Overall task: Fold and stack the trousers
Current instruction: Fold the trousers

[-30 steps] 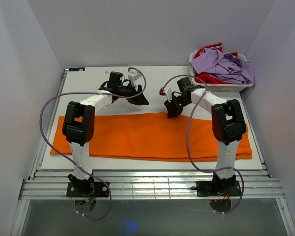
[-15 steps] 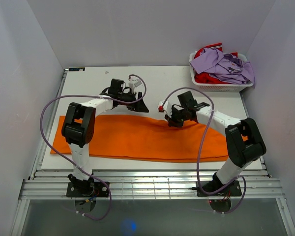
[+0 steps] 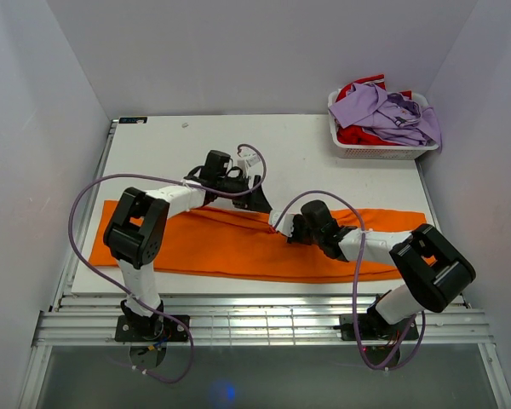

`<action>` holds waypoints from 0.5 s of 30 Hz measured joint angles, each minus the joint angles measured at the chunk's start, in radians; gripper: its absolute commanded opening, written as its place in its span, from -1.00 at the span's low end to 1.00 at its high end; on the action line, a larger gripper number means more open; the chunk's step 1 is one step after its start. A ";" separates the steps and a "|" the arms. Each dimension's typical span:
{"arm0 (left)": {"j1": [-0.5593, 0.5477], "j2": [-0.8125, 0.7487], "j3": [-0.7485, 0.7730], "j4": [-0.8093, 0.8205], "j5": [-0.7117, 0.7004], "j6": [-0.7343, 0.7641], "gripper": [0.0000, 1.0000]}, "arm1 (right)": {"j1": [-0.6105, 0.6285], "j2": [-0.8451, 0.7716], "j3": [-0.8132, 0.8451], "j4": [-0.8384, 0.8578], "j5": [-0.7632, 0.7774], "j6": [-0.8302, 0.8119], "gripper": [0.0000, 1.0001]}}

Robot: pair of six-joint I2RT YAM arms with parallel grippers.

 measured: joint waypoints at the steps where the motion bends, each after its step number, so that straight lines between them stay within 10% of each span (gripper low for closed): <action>1: -0.005 0.000 -0.008 0.005 0.000 -0.016 0.58 | 0.004 0.000 -0.007 0.017 0.014 0.002 -0.85; 15: -0.024 -0.019 -0.199 0.146 -0.060 -0.227 0.62 | 0.023 0.000 -0.022 0.090 0.100 0.032 -0.84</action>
